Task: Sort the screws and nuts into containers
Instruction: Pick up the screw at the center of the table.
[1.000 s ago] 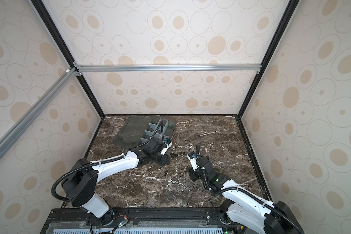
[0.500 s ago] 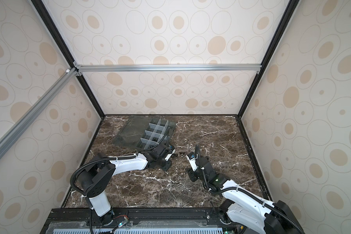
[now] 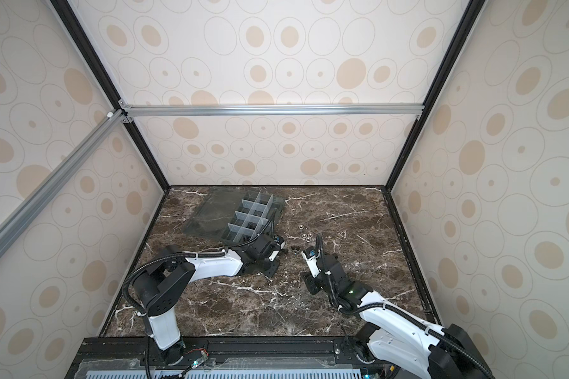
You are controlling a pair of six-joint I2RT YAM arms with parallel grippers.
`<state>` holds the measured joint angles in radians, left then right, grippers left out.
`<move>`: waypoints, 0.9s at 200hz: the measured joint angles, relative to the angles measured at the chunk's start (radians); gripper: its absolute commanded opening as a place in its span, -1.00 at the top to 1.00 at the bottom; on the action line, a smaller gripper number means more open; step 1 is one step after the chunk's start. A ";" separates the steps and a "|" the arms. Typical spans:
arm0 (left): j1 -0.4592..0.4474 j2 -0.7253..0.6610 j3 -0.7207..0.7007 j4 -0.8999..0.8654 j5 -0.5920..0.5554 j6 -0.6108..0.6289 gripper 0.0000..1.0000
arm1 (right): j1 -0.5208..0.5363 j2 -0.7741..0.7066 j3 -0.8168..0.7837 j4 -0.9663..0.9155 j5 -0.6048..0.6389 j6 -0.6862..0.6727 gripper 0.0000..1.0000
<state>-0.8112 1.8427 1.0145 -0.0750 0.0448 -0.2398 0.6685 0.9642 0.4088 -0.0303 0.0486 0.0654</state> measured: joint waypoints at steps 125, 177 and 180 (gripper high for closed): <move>0.016 -0.105 0.055 -0.041 -0.030 0.034 1.00 | 0.000 0.000 0.000 0.000 0.017 0.001 -0.05; 0.196 -0.136 0.158 -0.052 -0.005 0.055 1.00 | 0.000 0.000 0.000 0.000 0.019 0.000 -0.05; 0.211 -0.134 0.169 -0.054 -0.005 0.057 1.00 | 0.000 0.000 0.000 0.000 0.019 0.000 -0.05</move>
<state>-0.6003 1.7088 1.1835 -0.1287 0.0402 -0.1829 0.6685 0.9638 0.4088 -0.0303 0.0677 0.0658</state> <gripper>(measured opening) 0.077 0.527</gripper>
